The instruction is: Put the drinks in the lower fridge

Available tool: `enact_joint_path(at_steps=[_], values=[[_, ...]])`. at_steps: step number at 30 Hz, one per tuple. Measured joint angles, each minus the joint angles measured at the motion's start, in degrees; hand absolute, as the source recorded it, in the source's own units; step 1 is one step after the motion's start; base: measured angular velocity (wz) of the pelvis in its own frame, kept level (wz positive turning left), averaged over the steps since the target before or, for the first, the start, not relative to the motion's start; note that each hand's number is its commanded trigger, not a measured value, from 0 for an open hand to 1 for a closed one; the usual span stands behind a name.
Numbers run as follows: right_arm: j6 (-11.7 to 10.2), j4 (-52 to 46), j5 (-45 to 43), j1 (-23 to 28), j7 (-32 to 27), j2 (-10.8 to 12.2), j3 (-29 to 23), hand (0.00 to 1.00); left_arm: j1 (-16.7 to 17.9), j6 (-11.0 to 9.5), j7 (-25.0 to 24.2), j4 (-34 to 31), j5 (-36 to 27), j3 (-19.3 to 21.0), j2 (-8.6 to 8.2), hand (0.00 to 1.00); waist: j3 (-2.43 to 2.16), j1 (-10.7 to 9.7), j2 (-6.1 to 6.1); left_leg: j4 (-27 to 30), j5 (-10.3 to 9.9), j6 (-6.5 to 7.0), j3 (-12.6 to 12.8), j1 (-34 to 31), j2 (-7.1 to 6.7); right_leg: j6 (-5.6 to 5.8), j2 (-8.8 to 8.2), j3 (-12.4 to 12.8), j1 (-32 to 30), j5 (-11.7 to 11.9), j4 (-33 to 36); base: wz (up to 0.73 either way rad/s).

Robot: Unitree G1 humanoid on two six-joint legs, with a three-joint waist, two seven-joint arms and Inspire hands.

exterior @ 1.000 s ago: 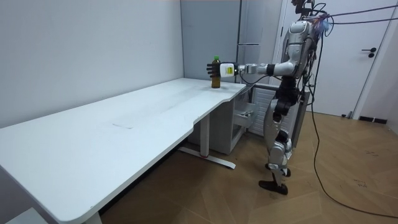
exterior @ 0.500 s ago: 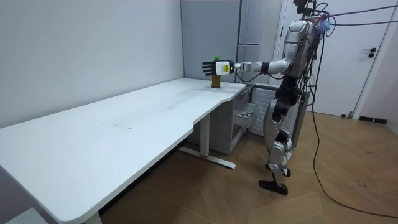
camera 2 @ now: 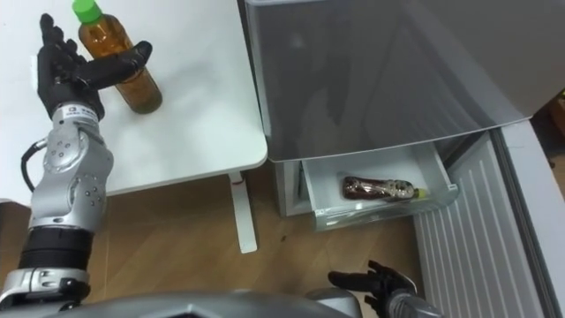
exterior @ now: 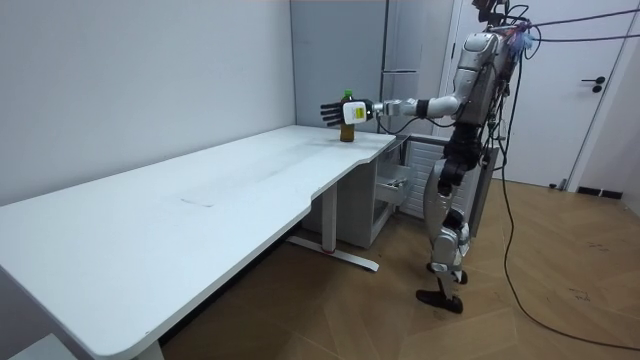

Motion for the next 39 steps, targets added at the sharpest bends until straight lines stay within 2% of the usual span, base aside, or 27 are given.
enact_joint_path(at_steps=[3, 7, 11, 14, 18, 19, 21, 22, 25, 31, 39], values=[[0.67, 0.03, -0.79, -0.29, 0.16, 0.03, -0.06, 0.00, -0.27, 0.04, 0.44, 0.06, -1.38, 1.15, 0.00, 0.00, -0.03, -0.79, -0.05, 0.01, 0.00, 0.00, 0.21, -0.02, -0.01, 0.00, -0.01, 0.02, -0.05, 0.00, 0.02, 0.00], [1.79, -0.63, -1.70, -0.31, 0.25, 0.03, -0.38, 0.00, -2.68, 0.23, 0.94, 3.92, -4.62, 1.84, 0.11, 0.00, -0.12, -0.99, -0.07, 0.02, 0.00, 0.00, 0.77, 0.20, 0.01, 0.00, -0.04, 0.11, 0.03, 0.00, 0.14, -0.03], [1.78, -0.89, -1.81, 0.49, 0.33, 0.06, -2.74, 0.00, -3.47, 1.52, -0.05, 9.15, -6.66, 2.43, 0.34, 0.00, -0.36, -1.24, 0.11, -0.32, 0.01, 0.01, 1.03, 0.63, -0.02, 0.00, -0.04, 0.30, 0.60, 0.00, 0.14, -0.04], [1.78, -2.23, -1.82, 1.23, 0.17, 0.11, -3.52, 0.00, -3.47, 2.32, -0.27, 10.58, -6.77, 2.69, 0.37, 0.00, -0.38, -1.30, 0.12, -0.33, 0.01, 0.02, 1.07, 0.60, -0.01, 0.00, -0.04, 0.31, 0.52, 0.00, 0.18, 0.00], [1.79, -2.33, -1.82, 1.47, 0.11, 0.11, -4.33, 0.00, -3.48, 2.37, -0.68, 10.65, -8.35, 3.41, 0.42, 0.00, -0.39, -1.50, 0.13, -0.37, 0.01, 0.02, 1.10, 0.59, -0.01, 0.01, -0.04, 0.30, 0.47, 0.00, 0.18, 0.00], [1.80, -2.41, -1.84, 1.46, 0.12, 0.11, -4.32, 0.00, -3.48, 2.39, -0.94, 10.65, -8.73, 3.65, 0.47, 0.21, -0.40, -1.62, 0.15, -0.37, 0.01, 0.02, 1.13, 0.59, 0.00, 0.01, -0.04, 0.30, 0.44, -0.01, 0.18, 0.00], [1.82, -2.46, -1.85, 1.46, 0.12, 0.11, -4.35, 0.00, -3.48, 2.40, -1.25, 10.65, -8.84, 3.90, 0.51, 0.77, -0.41, -1.80, 0.15, -0.38, 0.01, 0.02, 1.17, 0.59, 0.00, 0.01, -0.05, 0.30, 0.39, -0.01, 0.18, 0.00], [1.83, -2.50, -1.85, 1.45, 0.12, 0.11, -4.38, 0.00, -3.49, 2.43, -1.27, 10.66, -8.85, 4.12, 0.57, 1.00, -0.41, -2.03, 0.15, -0.38, 0.01, 0.02, 1.17, 0.58, 0.00, 0.01, -0.06, 0.29, 0.32, -0.01, 0.19, 0.00], [1.84, -2.54, -1.84, 1.41, 0.12, 0.11, -4.42, 0.00, -4.03, 3.53, -1.33, 10.67, -8.86, 4.51, 1.23, 1.00, -0.45, -2.55, 0.15, -0.38, 0.01, 0.02, 1.20, 0.40, 0.03, 0.01, -0.04, 0.29, 0.12, -0.02, 0.19, 0.00], [2.47, -2.57, -1.99, 1.34, -0.25, -0.19, -4.46, 0.00, -8.47, 4.89, -1.76, 14.25, -8.82, 4.56, 2.86, 1.00, -0.75, -2.58, 0.58, -0.36, 0.01, 0.02, 1.71, 0.25, 0.08, 0.02, 0.01, 0.84, -0.22, -0.01, 0.37, -0.04], [2.46, -2.48, -2.06, 1.35, -0.35, -0.26, -4.95, 0.00, -8.88, 7.31, -2.57, 14.50, -8.81, 4.38, 3.04, 1.00, -0.67, -3.02, 0.89, -0.32, 0.01, 0.02, 1.93, 0.29, 0.09, 0.02, -0.01, 1.03, -0.22, -0.01, 0.32, 0.00]])
